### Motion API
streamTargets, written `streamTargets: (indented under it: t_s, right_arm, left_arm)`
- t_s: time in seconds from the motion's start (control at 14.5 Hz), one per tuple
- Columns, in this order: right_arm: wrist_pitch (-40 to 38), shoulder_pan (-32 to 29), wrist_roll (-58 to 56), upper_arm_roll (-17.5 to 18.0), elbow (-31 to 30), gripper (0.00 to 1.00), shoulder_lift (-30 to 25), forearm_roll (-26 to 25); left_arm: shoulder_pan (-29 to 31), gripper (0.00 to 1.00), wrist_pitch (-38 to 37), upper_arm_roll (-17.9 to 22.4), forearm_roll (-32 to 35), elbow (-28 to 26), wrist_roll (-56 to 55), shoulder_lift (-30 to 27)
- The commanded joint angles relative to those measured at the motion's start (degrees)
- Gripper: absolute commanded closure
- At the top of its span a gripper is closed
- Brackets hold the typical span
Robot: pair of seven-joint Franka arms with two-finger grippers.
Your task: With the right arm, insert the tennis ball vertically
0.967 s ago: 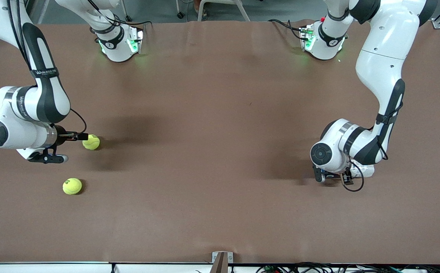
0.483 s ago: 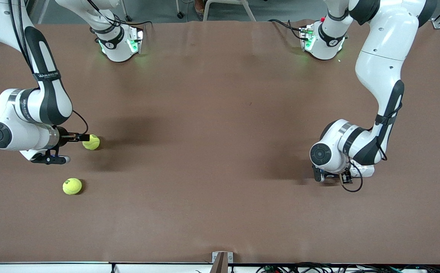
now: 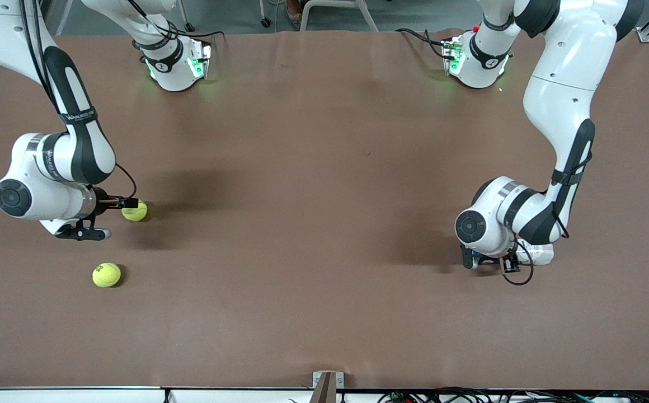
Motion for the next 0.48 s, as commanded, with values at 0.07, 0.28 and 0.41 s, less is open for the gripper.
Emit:
streamTargets:
  t_s: [0.07,0.28,0.41]
  right_arm:
    - [1.54,-1.57,0.36,0.52,-0.67,0.0,1.19,-0.08]
    - [1.53,-1.49,0.62,0.69,-0.58,0.0,2.42,0.19]
    - [1.45,-1.31,0.63,0.69,-0.58,0.0,2.78,1.5]
  left_arm:
    - [0.3,0.37,1.02,-0.15,-0.12,1.36,2.7,0.34]
    - [0.22,0.38,1.02,-0.41,-3.1,1.8,2.79,0.26]
    - [0.57,0.38,1.02,-2.07,-7.75,2.67,5.93,-0.97]
